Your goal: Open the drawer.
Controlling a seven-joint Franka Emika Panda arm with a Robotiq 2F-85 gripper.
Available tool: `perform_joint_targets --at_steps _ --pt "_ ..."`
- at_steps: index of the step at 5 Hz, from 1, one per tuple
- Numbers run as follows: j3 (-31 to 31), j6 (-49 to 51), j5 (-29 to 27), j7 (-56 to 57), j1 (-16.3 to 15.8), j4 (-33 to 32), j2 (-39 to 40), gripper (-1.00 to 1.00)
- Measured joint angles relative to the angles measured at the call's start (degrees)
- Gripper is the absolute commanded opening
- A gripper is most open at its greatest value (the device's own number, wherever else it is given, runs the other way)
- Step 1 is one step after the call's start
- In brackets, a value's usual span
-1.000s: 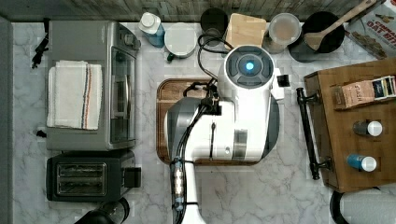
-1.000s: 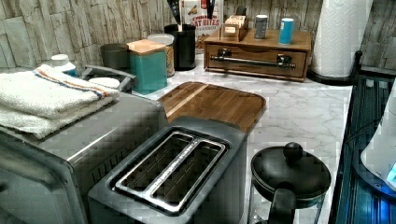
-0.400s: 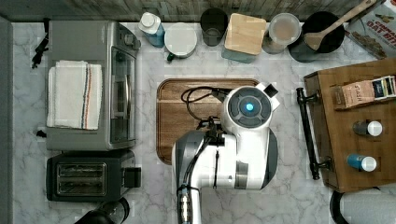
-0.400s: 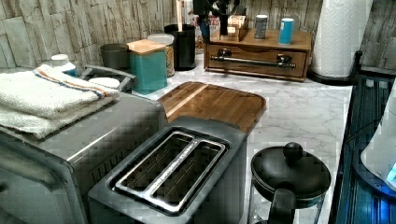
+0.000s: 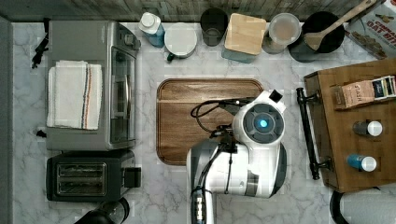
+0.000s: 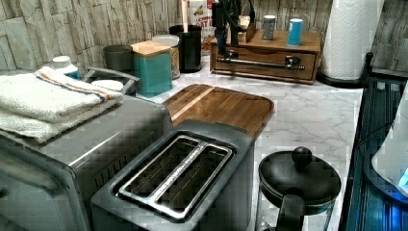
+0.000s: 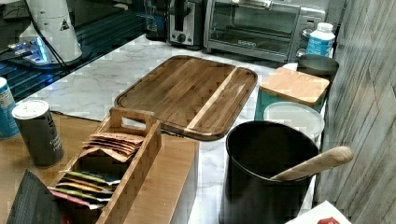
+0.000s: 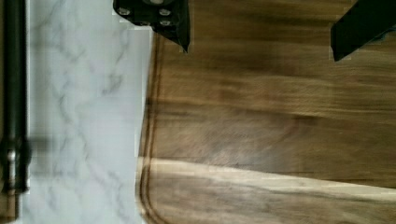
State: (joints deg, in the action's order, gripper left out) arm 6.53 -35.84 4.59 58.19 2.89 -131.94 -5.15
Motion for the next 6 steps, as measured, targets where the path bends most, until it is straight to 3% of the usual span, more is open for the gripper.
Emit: perform_joint_targets --at_steps 1,3,6 --pt "3.0 -9.4 0.3 5.0 1.8 -3.5 -0.3 1.0" --pt "7.9 -13.9 2.1 13.0 8.0 -5.5 -0.2 1.0" --pt "11.2 -17.9 2.4 19.6 9.0 -6.0 1.1 1.0"
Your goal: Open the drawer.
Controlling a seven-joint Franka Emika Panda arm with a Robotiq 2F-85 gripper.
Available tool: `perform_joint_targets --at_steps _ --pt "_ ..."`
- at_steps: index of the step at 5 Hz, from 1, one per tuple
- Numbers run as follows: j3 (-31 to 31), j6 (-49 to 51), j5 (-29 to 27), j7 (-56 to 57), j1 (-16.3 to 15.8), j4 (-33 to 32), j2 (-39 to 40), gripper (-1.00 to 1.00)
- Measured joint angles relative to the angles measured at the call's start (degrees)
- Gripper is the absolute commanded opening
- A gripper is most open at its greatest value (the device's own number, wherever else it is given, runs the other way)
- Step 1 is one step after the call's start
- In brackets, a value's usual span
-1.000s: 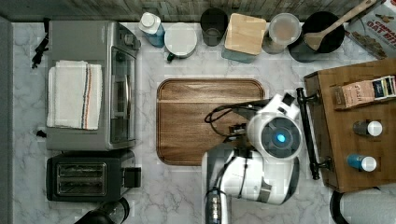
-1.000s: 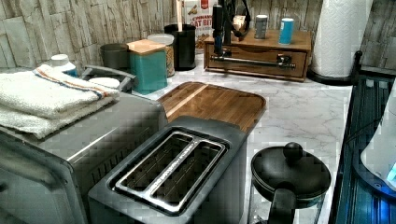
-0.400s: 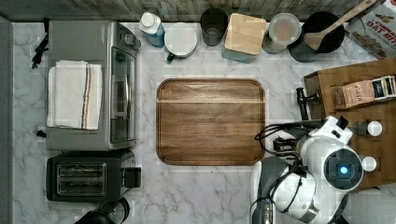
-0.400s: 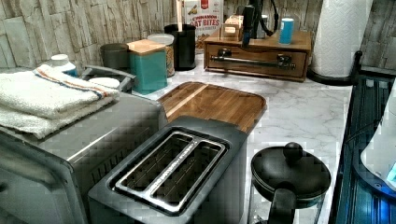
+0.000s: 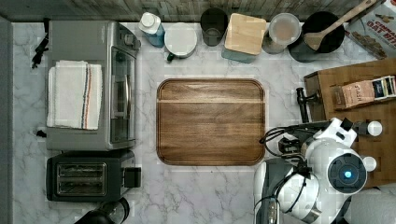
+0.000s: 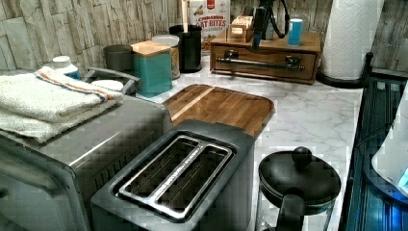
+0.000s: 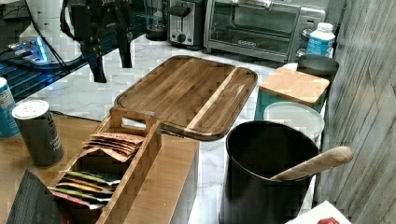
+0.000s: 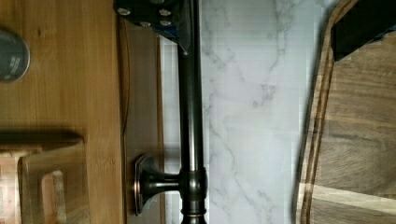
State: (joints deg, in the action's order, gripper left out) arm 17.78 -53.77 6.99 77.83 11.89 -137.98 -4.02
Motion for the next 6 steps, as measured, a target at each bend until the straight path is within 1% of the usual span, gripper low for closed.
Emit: perform_joint_targets --at_steps 1,2,3,4,6 --pt "0.0 -4.1 0.0 0.2 0.0 0.1 3.2 1.0" --pt "-0.3 -5.1 -1.9 1.4 0.1 0.2 6.7 1.0" --pt "-0.6 -3.1 -2.1 4.4 0.1 0.7 8.9 1.0" --pt "0.7 -3.8 -2.1 5.1 -0.8 0.9 10.0 1.0" --pt "1.2 -4.1 -2.7 6.4 0.5 0.9 10.0 1.0"
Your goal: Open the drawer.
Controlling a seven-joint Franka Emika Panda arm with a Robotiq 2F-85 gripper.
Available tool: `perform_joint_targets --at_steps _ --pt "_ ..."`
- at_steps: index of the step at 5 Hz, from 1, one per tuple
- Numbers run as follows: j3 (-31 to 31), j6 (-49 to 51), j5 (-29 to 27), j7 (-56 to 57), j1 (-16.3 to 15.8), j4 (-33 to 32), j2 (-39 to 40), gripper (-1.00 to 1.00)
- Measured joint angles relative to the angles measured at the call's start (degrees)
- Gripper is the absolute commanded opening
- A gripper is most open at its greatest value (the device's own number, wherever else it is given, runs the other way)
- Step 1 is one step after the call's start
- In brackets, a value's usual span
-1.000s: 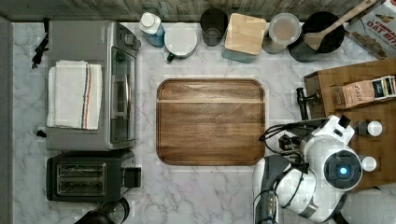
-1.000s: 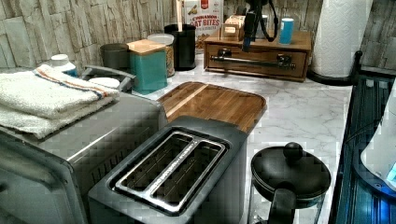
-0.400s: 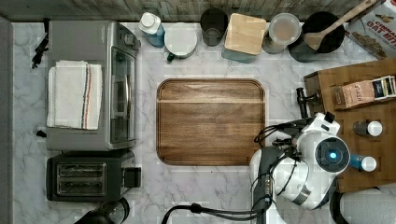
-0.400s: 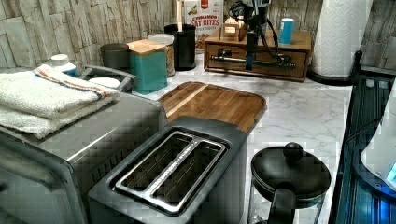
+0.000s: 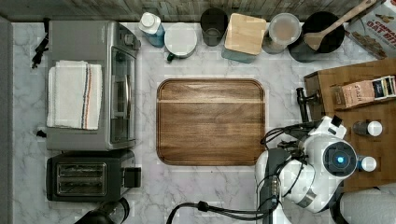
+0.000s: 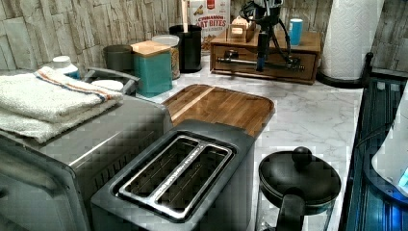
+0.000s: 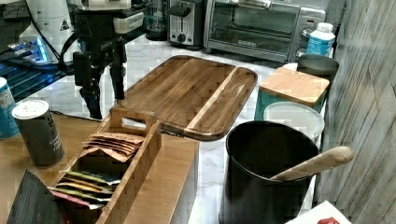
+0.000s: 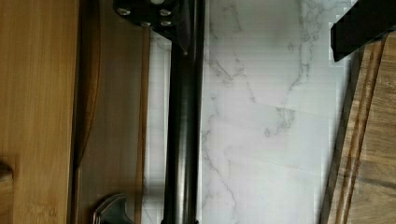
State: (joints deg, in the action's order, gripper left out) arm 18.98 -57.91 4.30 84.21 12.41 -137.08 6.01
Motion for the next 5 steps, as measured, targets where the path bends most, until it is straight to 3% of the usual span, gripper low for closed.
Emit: perform_joint_targets --at_steps 2,5 --pt "-0.7 -3.2 -6.6 12.3 1.0 1.9 1.7 1.0" --pt "-0.8 -7.0 -10.4 14.0 1.4 5.4 4.0 1.0"
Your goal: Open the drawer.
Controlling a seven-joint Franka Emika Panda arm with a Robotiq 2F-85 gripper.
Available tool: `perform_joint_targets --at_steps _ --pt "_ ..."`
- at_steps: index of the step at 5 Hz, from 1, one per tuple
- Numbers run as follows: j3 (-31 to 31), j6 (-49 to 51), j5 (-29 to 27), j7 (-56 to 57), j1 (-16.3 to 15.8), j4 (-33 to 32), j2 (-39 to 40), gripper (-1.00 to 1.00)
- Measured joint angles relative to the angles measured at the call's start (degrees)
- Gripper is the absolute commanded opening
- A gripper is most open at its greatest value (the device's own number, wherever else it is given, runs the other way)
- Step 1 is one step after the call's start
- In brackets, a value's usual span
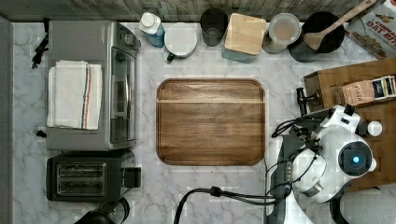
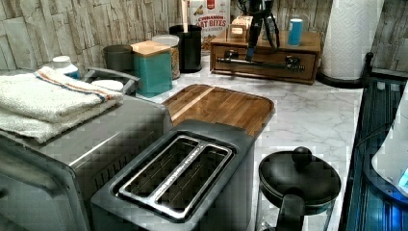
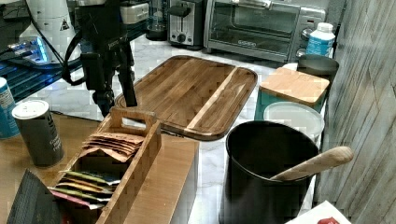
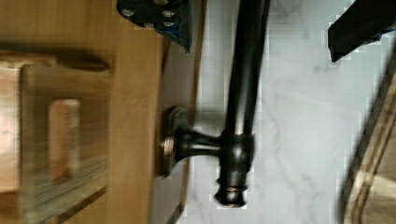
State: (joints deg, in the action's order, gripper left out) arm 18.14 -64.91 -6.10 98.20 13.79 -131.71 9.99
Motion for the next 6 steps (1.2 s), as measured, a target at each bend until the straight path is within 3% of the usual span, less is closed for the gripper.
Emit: perform_joint_targets --at_steps 6 --pt "1.0 -5.9 -4.2 -3.8 -2.2 -2.7 2.6 1.0"
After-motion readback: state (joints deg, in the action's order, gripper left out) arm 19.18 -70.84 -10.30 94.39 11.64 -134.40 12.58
